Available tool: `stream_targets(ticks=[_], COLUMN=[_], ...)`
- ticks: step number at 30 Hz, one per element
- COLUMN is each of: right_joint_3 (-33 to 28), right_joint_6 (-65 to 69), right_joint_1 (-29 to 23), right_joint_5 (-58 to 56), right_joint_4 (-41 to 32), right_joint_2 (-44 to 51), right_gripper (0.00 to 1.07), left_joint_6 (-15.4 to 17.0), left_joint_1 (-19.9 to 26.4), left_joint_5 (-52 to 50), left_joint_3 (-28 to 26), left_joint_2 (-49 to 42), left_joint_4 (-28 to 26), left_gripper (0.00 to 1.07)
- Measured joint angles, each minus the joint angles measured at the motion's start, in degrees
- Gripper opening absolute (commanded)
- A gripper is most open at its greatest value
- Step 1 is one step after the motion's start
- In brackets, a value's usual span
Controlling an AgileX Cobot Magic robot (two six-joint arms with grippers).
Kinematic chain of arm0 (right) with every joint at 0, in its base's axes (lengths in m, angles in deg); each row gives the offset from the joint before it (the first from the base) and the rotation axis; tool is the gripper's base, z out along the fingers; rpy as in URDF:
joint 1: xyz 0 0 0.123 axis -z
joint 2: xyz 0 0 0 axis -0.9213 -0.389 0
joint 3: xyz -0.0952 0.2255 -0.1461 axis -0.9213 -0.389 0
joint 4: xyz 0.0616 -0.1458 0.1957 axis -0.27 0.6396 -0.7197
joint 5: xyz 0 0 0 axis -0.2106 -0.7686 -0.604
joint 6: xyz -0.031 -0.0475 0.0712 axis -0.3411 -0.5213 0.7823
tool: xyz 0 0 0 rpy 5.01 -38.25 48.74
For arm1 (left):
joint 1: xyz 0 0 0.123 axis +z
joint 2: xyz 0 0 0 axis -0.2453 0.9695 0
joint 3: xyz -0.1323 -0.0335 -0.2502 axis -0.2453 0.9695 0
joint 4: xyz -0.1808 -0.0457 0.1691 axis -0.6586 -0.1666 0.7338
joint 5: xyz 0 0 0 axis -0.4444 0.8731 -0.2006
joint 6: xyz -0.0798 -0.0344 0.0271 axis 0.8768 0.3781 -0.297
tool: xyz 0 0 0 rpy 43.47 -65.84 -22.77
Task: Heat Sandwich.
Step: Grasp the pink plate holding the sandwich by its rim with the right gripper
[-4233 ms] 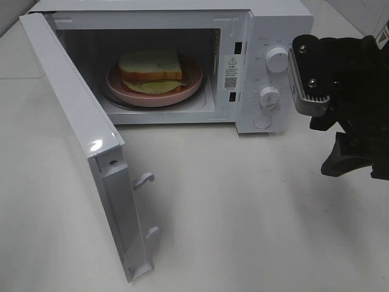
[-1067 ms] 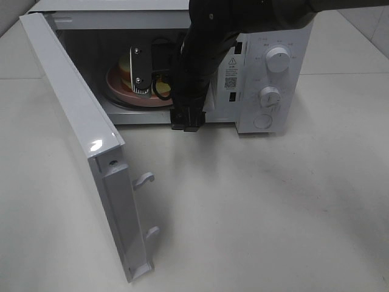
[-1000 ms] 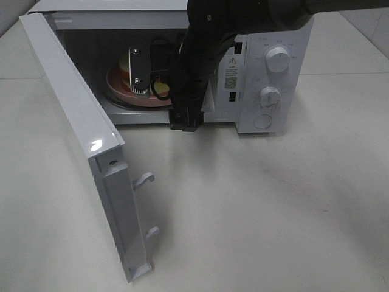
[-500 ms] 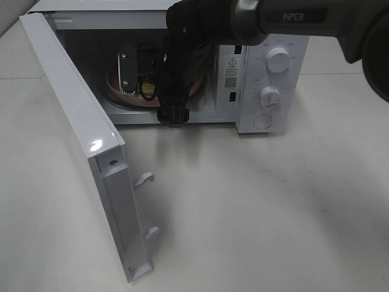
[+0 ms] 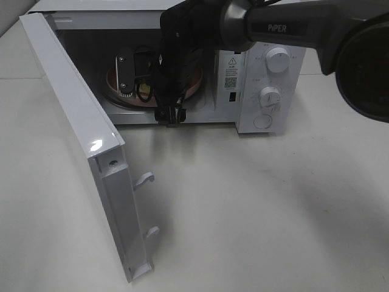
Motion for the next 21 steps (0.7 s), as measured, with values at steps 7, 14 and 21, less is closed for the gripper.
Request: stream_targets(ticks=[7, 14, 21], right_joint_3=[3.3, 3.7, 4.2], right_joint_6=[-0.3, -0.3, -1.3], right_joint_1=[0.0, 0.0, -0.1], right_joint_5=[-1.1, -2.8, -2.2], right_joint_4=[0.0, -0.1, 0.3], right_joint_2=[-2.8, -3.4, -3.3], right_gripper=[0.8, 0.27, 0.0], left_joint_6=[0.0, 0.0, 0.0], left_joint_1=[0.0, 0.0, 0.0], left_joint_5=[0.0, 0.0, 0.0], left_joint_3=[0.0, 0.0, 0.0], left_joint_2=[0.0, 0.0, 0.0], left_joint_4=[0.0, 0.0, 0.0], left_gripper=[1.04, 1.04, 1.04])
